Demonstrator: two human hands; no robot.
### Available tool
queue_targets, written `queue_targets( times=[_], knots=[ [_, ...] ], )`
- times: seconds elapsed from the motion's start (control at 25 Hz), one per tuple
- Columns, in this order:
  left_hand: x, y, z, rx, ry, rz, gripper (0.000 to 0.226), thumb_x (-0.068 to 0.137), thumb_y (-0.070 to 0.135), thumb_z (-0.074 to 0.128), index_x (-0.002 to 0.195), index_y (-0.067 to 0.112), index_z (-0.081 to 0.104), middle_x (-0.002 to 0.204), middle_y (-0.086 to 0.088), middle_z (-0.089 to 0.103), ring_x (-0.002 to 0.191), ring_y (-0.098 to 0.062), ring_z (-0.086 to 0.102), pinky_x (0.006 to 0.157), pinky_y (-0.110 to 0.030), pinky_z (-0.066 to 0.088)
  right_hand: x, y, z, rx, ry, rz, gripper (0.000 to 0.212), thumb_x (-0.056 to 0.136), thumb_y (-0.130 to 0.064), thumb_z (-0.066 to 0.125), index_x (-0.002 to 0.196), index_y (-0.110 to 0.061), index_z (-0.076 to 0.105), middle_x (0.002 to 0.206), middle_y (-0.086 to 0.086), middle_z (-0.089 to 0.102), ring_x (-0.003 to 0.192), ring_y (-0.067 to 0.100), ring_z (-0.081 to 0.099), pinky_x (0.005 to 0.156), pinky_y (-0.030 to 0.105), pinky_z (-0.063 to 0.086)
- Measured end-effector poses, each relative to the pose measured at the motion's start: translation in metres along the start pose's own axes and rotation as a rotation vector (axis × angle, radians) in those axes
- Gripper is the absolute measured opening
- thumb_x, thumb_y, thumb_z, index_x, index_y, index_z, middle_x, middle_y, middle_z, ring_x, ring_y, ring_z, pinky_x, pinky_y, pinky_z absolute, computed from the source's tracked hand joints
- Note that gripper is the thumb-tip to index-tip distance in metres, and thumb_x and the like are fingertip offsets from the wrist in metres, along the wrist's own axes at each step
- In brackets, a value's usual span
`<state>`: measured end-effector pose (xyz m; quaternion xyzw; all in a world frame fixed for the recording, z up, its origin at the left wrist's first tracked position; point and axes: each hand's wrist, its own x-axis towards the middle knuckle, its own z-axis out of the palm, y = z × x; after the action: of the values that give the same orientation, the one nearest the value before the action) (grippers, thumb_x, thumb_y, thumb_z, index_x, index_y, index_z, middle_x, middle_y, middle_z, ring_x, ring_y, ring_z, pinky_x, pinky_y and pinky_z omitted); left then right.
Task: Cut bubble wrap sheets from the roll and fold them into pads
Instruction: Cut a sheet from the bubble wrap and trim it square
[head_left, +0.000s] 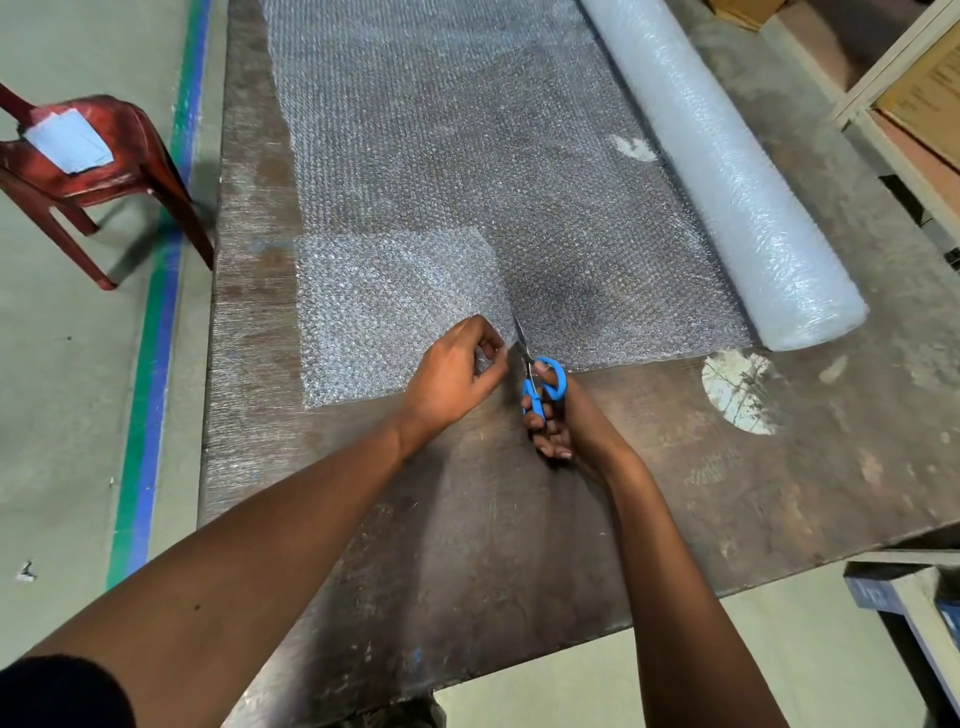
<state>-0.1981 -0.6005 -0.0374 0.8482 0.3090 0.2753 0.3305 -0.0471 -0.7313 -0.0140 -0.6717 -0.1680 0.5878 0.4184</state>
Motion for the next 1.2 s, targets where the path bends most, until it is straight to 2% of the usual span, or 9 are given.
queue_targets(
  times=[0.24,0.64,0.88,1.2],
  knots=[
    [-0.001,0.002,-0.002,-0.014,0.006,-0.004,0.011,0.099,0.025,0.066,0.099,0.019,0.057,0.091,0.011,0.057,0.077,0.008,0.051,0.066,-0.009,0.035,0.004,-0.005,0.005,0.029,0.004,-0.042,0.052,0.102,-0.063,0.052,0.092,-0.013,0.063,0.066,0.002,0.052,0.042,0.017,0.043,0.035,0.021,0.023],
    [-0.001,0.003,-0.002,-0.022,0.008,-0.025,0.013,0.096,0.019,0.068,0.098,0.016,0.056,0.085,0.021,0.050,0.077,0.011,0.052,0.065,-0.009,0.035,0.006,-0.003,0.005,-0.065,0.012,-0.098,0.040,0.110,-0.047,0.050,0.100,-0.009,0.061,0.068,0.002,0.053,0.042,0.019,0.047,0.035,0.021,0.026],
    [0.000,0.003,-0.002,-0.055,0.022,-0.061,0.014,0.093,0.018,0.069,0.096,0.019,0.055,0.084,0.021,0.052,0.075,0.007,0.054,0.063,-0.009,0.036,0.007,-0.013,0.005,-0.002,-0.017,-0.048,0.056,0.103,-0.065,0.047,0.090,-0.013,0.061,0.065,0.003,0.053,0.041,0.020,0.049,0.036,0.022,0.027],
    [0.000,0.003,-0.002,-0.071,0.011,-0.083,0.014,0.094,0.022,0.069,0.096,0.021,0.055,0.085,0.017,0.055,0.071,0.003,0.054,0.061,-0.011,0.036,0.019,-0.022,0.005,0.021,-0.010,-0.041,0.056,0.101,-0.068,0.049,0.088,-0.015,0.061,0.065,0.000,0.052,0.040,0.015,0.046,0.036,0.022,0.024]
  ],
)
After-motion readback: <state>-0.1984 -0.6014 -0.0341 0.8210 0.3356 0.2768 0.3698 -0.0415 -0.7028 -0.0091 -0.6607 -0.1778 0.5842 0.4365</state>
